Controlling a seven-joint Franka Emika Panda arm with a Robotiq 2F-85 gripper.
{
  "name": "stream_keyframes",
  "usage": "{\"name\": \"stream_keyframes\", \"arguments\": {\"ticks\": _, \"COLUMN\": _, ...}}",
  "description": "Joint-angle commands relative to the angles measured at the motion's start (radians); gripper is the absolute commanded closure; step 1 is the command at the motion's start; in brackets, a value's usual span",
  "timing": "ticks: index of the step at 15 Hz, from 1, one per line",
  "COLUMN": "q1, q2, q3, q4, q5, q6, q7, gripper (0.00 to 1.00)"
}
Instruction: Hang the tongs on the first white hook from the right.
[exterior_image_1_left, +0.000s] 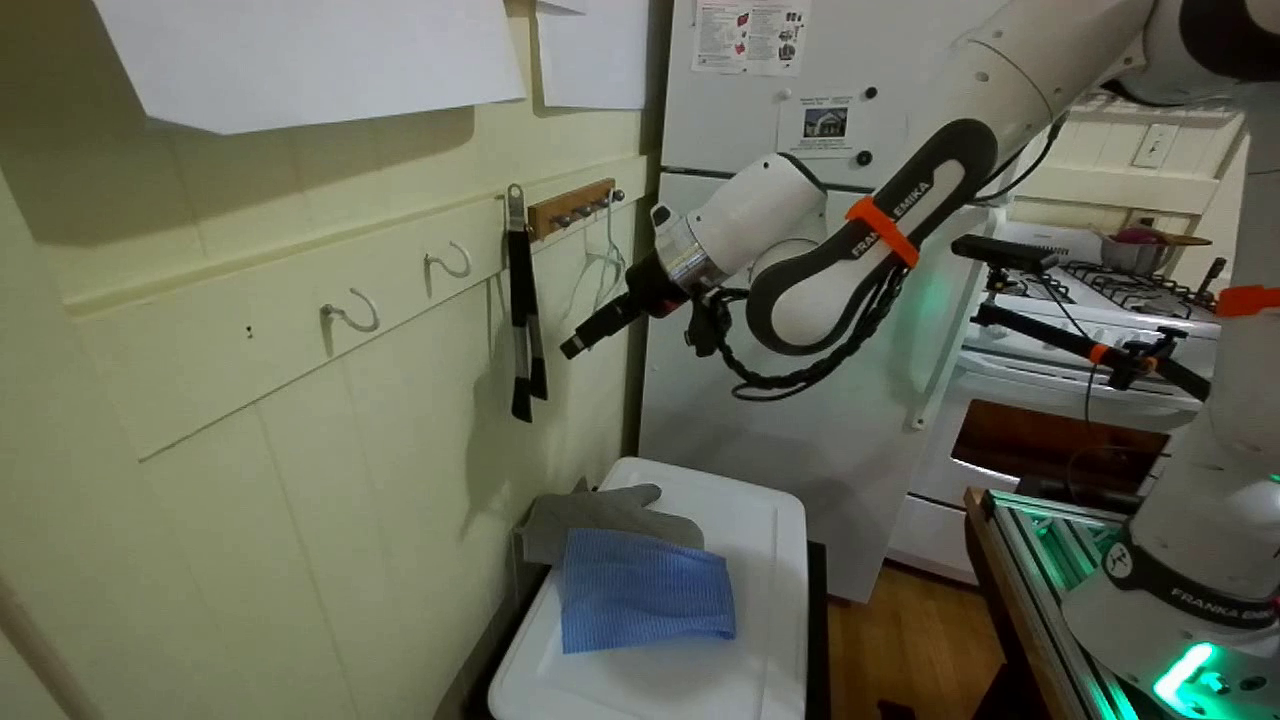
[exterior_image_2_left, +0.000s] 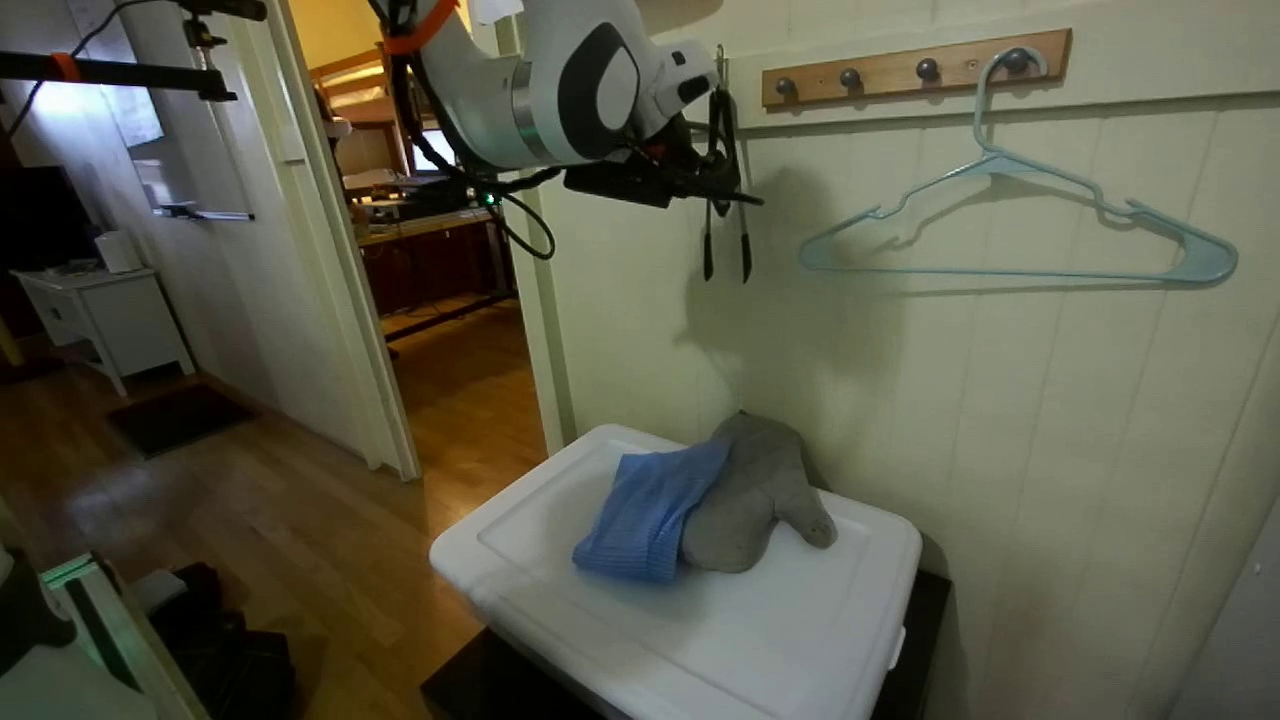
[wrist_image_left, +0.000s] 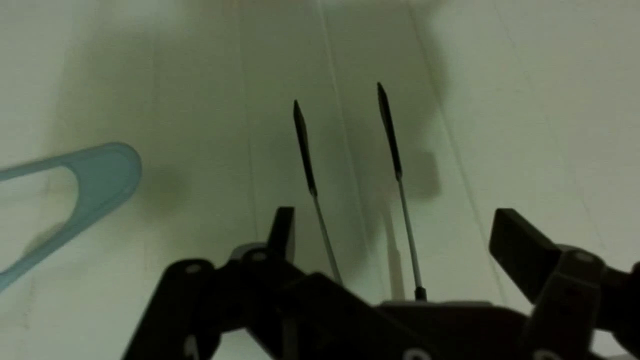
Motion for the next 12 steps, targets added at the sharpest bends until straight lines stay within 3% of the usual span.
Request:
{"name": "stream_keyframes", "arguments": {"ticks": 1, "q1": -0.016, "q2": -0.149, "q3": 0.013, "q4": -0.085, "q5": 0.031, "q6": -0.201, "q7": 0.046, "gripper": 0.0}}
{"name": "stream_keyframes", "arguments": {"ticks": 2, "q1": -0.017, "q2": -0.178, "q3": 0.012, "q4": -0.096, "q5": 0.032, "q6": -0.255, "q7": 0.049, "gripper": 0.0}}
{"name": "stream_keyframes", "arguments": {"ticks": 4, "q1": -0.06, "q2": -0.202, "q3": 0.082, "q4": -0.103, "q5": 0.094, "q6": -0.397, "q7": -0.016, "gripper": 0.0}}
{"name": "stream_keyframes", "arguments": {"ticks": 8, "q1": -0.077, "q2": -0.288, "q3": 0.113, "q4": -0.114, "q5": 0.242, "q6": -0.646, "q7": -0.151, "gripper": 0.0}}
{"name": "stream_keyframes", "arguments": {"ticks": 9, "q1": 0.127, "q2": -0.311, "q3": -0.09, "q4": -0.11, "q5": 0.31, "q6": -0.706, "q7": -0.224, "gripper": 0.0}}
{"name": "stream_keyframes", "arguments": {"ticks": 10, "q1": 0.161, "q2": -0.322, "q3": -0.13, "q4": -0.109, "q5": 0.347, "q6": -0.741, "q7": -0.285, "gripper": 0.0}}
{"name": "stream_keyframes", "arguments": {"ticks": 12, "q1": 0.289, "q2": -0.365, "q3": -0.28, "q4": -0.121, "q5": 0.355, "q6": -0.832, "q7": -0.335, "gripper": 0.0}}
